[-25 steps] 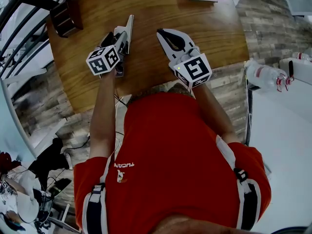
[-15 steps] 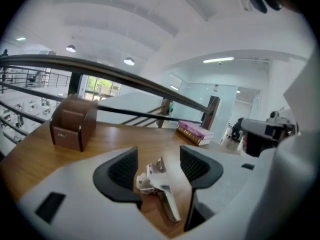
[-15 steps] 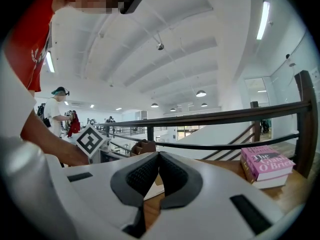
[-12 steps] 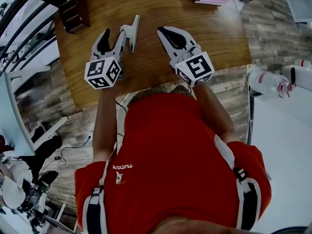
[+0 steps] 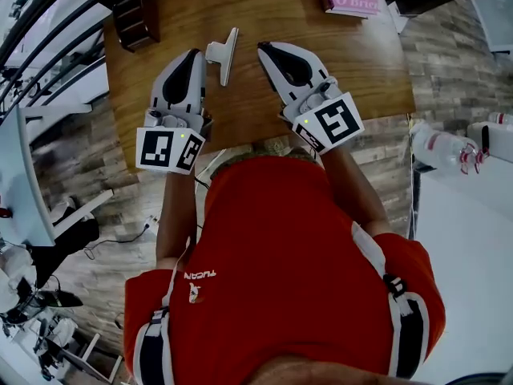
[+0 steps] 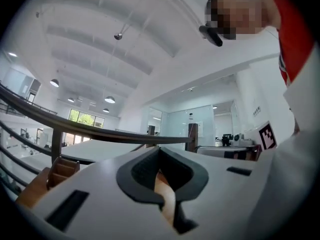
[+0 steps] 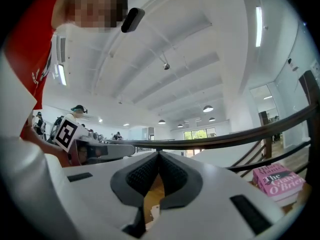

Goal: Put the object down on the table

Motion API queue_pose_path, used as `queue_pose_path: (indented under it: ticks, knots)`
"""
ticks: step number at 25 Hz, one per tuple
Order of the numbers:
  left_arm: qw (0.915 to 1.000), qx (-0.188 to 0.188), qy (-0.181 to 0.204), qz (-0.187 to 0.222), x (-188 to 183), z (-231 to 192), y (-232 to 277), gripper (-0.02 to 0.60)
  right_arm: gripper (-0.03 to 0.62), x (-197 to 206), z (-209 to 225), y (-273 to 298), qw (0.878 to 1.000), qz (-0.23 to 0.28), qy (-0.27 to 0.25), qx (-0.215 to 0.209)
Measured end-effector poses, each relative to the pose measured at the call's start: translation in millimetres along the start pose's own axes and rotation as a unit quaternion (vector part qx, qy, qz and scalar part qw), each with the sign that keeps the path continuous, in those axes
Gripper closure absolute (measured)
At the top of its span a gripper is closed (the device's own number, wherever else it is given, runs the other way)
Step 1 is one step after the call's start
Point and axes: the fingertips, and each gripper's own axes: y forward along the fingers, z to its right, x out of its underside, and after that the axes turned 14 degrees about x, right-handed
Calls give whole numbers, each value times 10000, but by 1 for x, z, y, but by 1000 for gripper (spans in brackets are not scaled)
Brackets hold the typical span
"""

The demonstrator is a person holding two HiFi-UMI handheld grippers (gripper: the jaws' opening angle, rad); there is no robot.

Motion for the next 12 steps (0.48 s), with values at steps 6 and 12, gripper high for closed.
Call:
queue_pose_path:
  ticks: [6,12]
  knots:
    - [9996,220,165,118,-12,24,-3,572,569,-13,-16,-12,9996,217,-96,-126]
    - [9996,219,154,134,-12,29,-7,572,570,-13,-23,-18,9993,194,-248,-211]
